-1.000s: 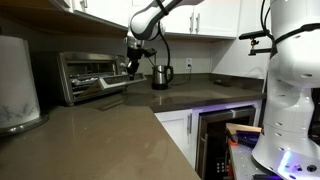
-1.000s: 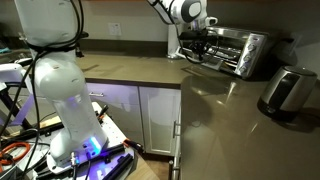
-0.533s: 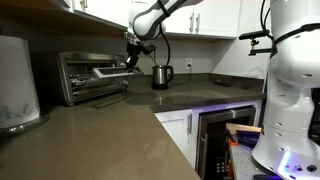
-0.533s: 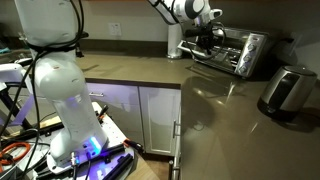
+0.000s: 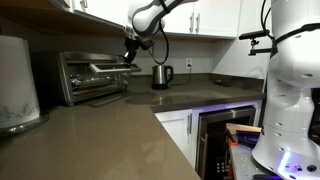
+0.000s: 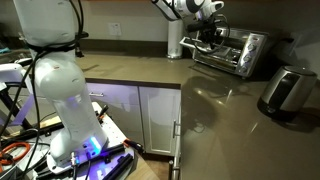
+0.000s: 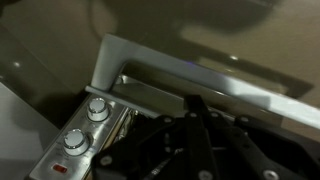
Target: Close the oven
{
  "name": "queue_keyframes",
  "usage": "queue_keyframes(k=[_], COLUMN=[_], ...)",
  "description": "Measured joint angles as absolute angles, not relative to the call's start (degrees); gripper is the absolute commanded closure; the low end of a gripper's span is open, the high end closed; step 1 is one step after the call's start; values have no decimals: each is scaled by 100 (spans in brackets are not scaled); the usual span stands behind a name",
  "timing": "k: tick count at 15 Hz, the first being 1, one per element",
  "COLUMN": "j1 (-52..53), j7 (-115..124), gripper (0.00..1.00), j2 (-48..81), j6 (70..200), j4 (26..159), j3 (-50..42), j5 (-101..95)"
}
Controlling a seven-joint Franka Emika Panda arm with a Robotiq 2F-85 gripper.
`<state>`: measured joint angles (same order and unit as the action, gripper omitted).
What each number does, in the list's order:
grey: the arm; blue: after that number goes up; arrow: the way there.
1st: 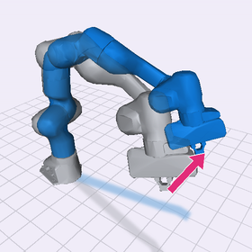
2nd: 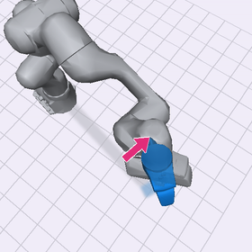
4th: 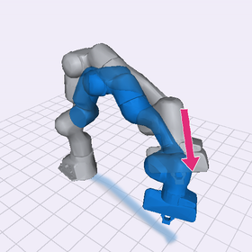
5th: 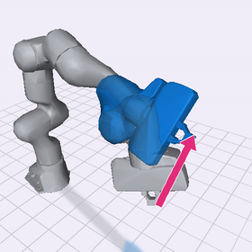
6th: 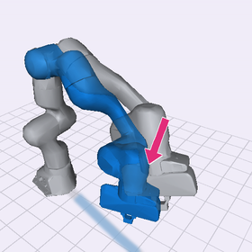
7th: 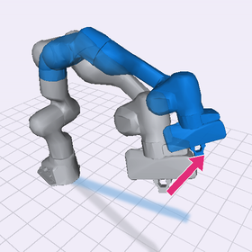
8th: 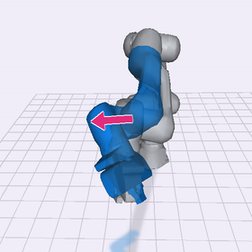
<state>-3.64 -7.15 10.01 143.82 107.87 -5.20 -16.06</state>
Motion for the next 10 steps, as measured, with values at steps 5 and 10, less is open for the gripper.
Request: queue_keyframes(k=[5,10], j1=[-349,-346], j7=[-616,-392], gripper=[100,100], j2=[989,1007], j6=[14387,14677], j4=[10673,10622], j3=[-528,-589], j5=[-1961,-2417])
